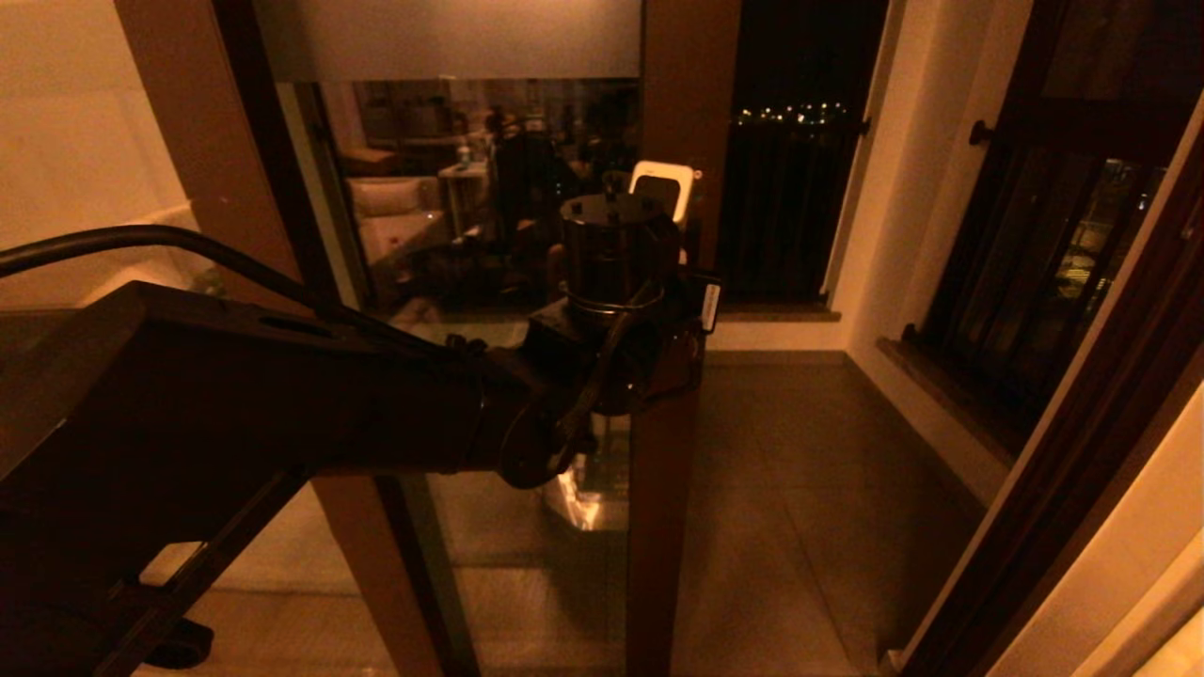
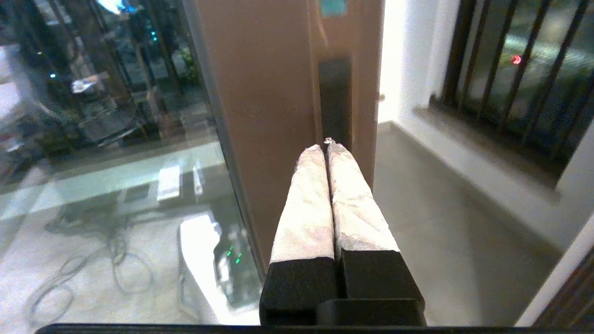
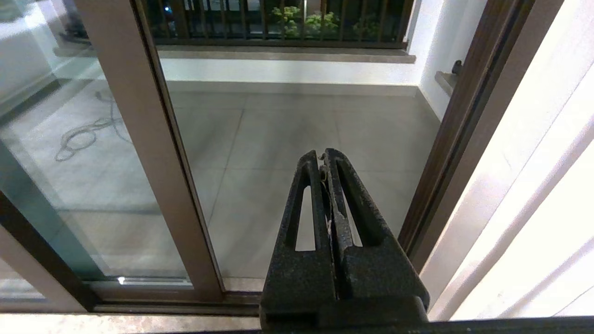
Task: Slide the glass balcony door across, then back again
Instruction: Open the slid door
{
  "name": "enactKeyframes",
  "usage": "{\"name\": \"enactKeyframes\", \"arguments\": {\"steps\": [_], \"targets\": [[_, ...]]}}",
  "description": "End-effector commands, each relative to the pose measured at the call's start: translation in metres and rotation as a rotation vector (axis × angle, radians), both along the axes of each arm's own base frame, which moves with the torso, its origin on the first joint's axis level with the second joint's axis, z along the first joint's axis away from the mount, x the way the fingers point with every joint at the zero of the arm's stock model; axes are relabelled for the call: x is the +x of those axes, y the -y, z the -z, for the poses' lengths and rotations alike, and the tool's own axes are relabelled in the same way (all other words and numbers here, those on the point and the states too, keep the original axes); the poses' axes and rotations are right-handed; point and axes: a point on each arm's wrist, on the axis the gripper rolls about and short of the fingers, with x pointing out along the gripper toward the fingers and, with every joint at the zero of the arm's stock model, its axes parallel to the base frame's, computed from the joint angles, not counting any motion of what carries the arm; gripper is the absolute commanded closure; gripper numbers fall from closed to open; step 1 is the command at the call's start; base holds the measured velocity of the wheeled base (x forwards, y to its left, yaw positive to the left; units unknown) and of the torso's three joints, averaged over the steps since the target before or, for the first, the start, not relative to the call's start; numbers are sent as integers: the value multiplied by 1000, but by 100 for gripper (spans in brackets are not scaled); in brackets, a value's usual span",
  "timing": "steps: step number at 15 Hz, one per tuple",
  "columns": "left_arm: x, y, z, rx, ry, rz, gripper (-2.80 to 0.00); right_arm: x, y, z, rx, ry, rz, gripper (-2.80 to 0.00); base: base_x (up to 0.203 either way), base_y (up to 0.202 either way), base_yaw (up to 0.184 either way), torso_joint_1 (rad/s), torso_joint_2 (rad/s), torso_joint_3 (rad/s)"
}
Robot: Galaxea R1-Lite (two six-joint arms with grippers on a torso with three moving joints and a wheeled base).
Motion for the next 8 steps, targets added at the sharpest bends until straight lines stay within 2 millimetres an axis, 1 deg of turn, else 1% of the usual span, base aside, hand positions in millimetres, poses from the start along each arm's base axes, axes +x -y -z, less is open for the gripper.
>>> {"name": "enactKeyframes", "arguments": {"steps": [1,5,8], "targets": [[-5,3,-5,-12,11,8,0,0,0,0,-1,-1,-1,0,0,0,0,0,0,0],[-3,5,-2,-2,2,-1,0,0,0,0,-1,-1,-1,0,0,0,0,0,0,0],[-1,8,-9,-23,22,6,0,0,0,0,-1,-3,-1,0,0,0,0,0,0,0]]}}
